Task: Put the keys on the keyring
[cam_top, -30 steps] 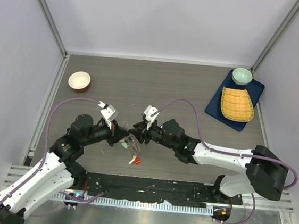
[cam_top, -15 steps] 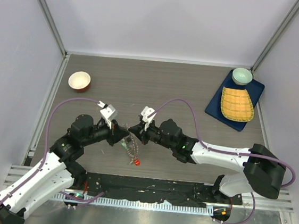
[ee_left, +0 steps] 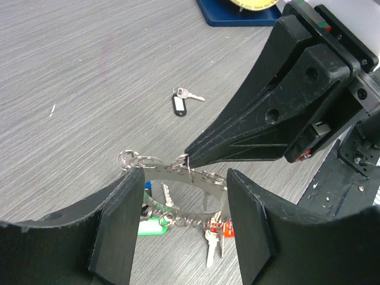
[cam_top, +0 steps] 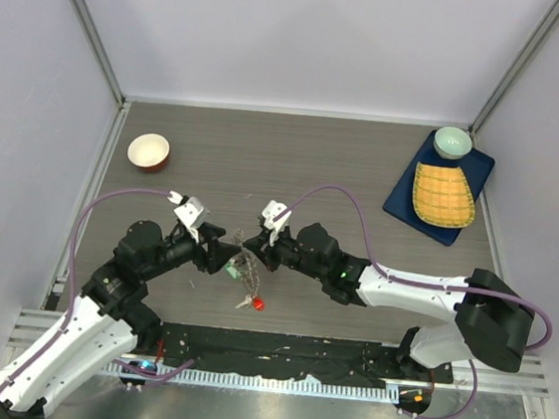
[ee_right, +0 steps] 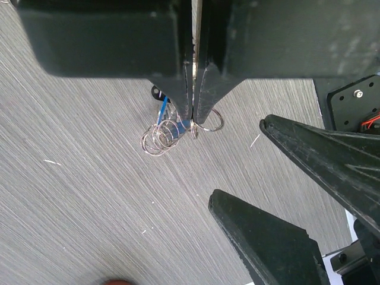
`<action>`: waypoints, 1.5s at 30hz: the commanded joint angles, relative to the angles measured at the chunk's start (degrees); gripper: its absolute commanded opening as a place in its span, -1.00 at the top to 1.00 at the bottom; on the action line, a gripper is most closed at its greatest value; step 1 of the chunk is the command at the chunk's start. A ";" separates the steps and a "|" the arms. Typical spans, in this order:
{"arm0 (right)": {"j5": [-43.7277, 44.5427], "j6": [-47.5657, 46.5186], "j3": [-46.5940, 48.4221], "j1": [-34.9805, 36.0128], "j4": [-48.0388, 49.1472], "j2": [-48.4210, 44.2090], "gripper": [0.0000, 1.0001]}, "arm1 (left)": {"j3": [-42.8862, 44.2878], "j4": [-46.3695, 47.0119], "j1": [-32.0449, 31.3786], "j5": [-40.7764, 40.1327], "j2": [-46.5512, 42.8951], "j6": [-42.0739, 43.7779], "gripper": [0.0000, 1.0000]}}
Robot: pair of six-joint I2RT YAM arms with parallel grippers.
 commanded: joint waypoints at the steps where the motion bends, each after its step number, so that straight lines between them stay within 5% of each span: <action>1: -0.32 -0.29 2.47 0.28 3.80 -2.31 0.99 | 1.34 1.42 -0.25 3.25 0.99 2.03 -0.21; 20: -0.50 0.59 1.77 0.45 3.89 -3.46 0.99 | 3.45 3.17 -0.25 4.14 9.95 -0.25 0.39; 31: 6.26 -0.11 2.29 3.87 2.23 -2.75 0.99 | 1.87 3.26 -2.27 -18.16 7.67 -8.60 0.67; 45: 13.38 2.88 5.90 6.87 -1.11 1.11 0.99 | -2.52 14.69 -13.60 -34.44 6.01 -11.24 0.40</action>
